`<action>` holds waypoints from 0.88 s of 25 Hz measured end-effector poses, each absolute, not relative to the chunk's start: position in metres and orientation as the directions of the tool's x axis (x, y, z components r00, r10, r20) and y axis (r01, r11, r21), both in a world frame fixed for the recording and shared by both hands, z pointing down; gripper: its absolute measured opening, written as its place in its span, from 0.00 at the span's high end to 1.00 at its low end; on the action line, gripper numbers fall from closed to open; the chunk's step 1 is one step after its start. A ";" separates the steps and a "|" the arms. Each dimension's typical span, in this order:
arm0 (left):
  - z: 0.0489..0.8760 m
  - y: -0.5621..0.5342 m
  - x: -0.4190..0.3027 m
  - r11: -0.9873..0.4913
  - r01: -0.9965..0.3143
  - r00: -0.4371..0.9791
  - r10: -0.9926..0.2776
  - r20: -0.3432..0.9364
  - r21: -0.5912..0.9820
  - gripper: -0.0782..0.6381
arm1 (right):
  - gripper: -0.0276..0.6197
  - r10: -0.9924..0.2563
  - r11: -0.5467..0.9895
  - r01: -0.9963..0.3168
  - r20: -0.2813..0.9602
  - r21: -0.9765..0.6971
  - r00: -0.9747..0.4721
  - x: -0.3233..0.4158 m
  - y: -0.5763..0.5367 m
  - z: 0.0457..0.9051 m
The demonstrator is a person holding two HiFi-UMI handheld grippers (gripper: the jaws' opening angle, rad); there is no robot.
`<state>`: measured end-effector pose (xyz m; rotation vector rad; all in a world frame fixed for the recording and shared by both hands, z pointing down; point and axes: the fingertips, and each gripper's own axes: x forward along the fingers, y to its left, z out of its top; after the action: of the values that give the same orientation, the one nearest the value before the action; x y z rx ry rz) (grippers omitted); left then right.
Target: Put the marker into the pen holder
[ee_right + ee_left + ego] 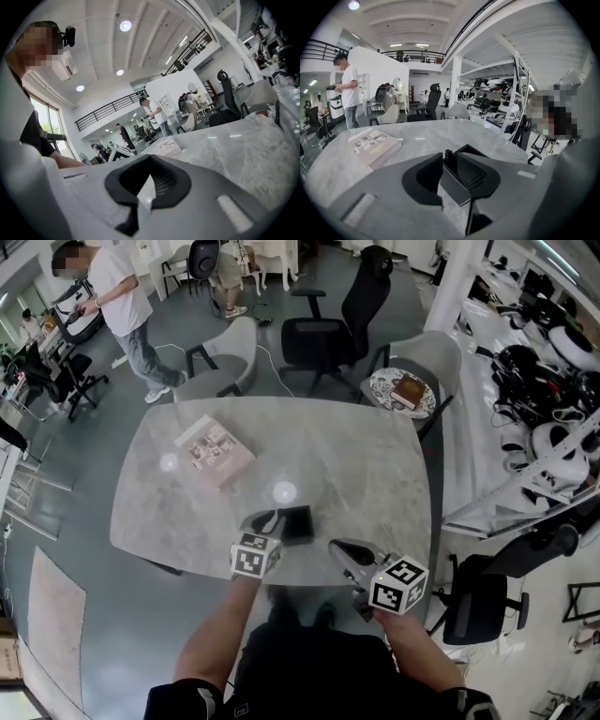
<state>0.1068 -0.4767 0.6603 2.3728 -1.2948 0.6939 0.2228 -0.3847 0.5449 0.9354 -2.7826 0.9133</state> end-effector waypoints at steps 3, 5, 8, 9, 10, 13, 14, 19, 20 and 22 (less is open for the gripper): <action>0.646 -0.471 0.108 -0.517 -0.852 0.474 -0.694 0.542 0.084 0.75 | 0.95 -0.533 0.648 -0.565 0.226 -0.510 -0.815 0.228 -0.382 0.539; 0.634 -0.466 0.108 -0.516 -0.851 0.485 -0.707 0.515 0.093 0.75 | 0.95 -0.535 0.656 -0.563 0.217 -0.503 -0.817 0.232 -0.379 0.535; 0.613 -0.456 0.110 -0.522 -0.847 0.502 -0.729 0.466 0.095 0.75 | 0.95 -0.536 0.670 -0.559 0.202 -0.489 -0.820 0.239 -0.373 0.529; 0.605 -0.451 0.112 -0.530 -0.843 0.510 -0.734 0.448 0.091 0.75 | 0.95 -0.536 0.675 -0.558 0.198 -0.483 -0.820 0.242 -0.370 0.527; 0.598 -0.445 0.115 -0.540 -0.838 0.516 -0.737 0.437 0.080 0.75 | 0.95 -0.536 0.679 -0.557 0.194 -0.478 -0.821 0.246 -0.366 0.525; 0.580 -0.425 0.121 -0.557 -0.830 0.513 -0.743 0.429 0.030 0.75 | 0.95 -0.537 0.691 -0.555 0.186 -0.463 -0.823 0.257 -0.357 0.519; 0.574 -0.419 0.123 -0.558 -0.830 0.512 -0.748 0.421 0.018 0.76 | 0.95 -0.536 0.696 -0.553 0.183 -0.458 -0.824 0.260 -0.355 0.517; 0.541 -0.392 0.130 -0.566 -0.824 0.519 -0.769 0.372 -0.020 0.82 | 0.95 -0.530 0.719 -0.541 0.161 -0.436 -0.833 0.270 -0.343 0.501; 0.536 -0.387 0.129 -0.563 -0.826 0.517 -0.775 0.364 -0.024 0.82 | 0.95 -0.531 0.720 -0.542 0.158 -0.434 -0.832 0.271 -0.341 0.499; 0.524 -0.381 0.126 -0.554 -0.832 0.514 -0.786 0.343 -0.024 0.84 | 0.95 -0.535 0.720 -0.544 0.154 -0.431 -0.831 0.273 -0.337 0.495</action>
<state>0.1263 -0.3806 0.5241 2.6058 -1.4019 0.4782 0.2731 -0.3371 0.4954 0.9088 -2.8965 0.7347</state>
